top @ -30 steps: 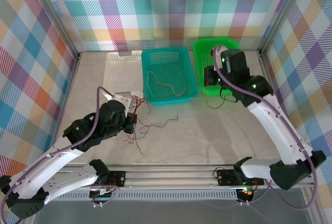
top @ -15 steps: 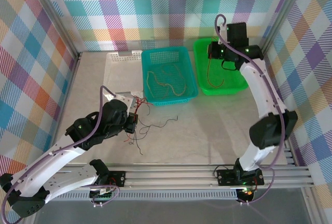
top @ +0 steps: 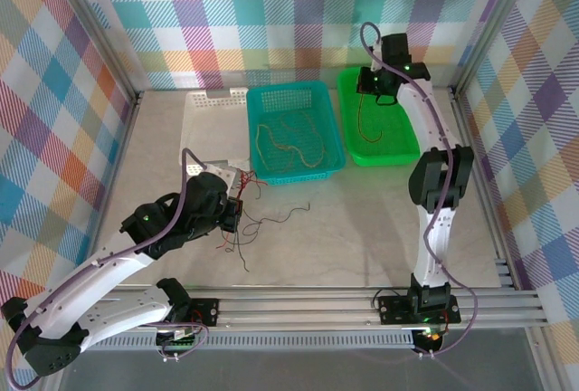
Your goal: Untangle the cables
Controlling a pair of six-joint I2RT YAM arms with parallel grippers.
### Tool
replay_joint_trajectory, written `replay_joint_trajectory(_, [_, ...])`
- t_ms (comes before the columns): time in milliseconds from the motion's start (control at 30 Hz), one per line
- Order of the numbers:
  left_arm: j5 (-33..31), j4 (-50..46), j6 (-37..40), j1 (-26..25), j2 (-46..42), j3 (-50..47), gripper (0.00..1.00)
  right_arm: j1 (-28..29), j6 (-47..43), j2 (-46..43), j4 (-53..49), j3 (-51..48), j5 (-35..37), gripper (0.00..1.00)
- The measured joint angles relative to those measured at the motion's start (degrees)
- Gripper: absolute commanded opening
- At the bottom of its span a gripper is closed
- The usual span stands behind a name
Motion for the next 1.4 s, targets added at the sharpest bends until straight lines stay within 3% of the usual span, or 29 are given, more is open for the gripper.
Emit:
replay_joint_trajectory(200, [-0.39, 0.00, 0.02, 0.00, 0.35, -0.28, 0.00, -0.76, 0.04, 8.63, -4.55, 7.15, 1.53, 0.00])
replay_joint_trajectory(567, [-0.39, 0.00, 0.02, 0.00, 0.66, -0.31, 0.00, -1.75, 1.73, 9.57, -8.83, 8.83, 3.13, 0.49])
replay_joint_trajectory(800, [-0.35, 0.00, 0.02, 0.00, 0.52, -0.31, 0.00, -1.73, 5.31, 4.98, -10.88, 8.04, 1.33, 0.72])
replay_joint_trajectory(1033, [4.02, 0.13, -0.50, -0.07, -0.42, -0.31, 0.00, 2.08, 7.34, -21.57, -2.01, -15.58, -5.18, 0.88])
replay_joint_trajectory(1267, [10.27, 3.52, -4.46, -1.27, -0.44, -0.31, 0.00, 6.47, 10.43, -51.25, 11.93, -46.99, -13.81, 0.90])
replay_joint_trajectory(1400, [12.63, 7.19, -6.91, -3.17, -0.07, -0.46, 0.00, 6.91, 12.57, -61.94, 16.13, -61.75, -16.90, 0.90])
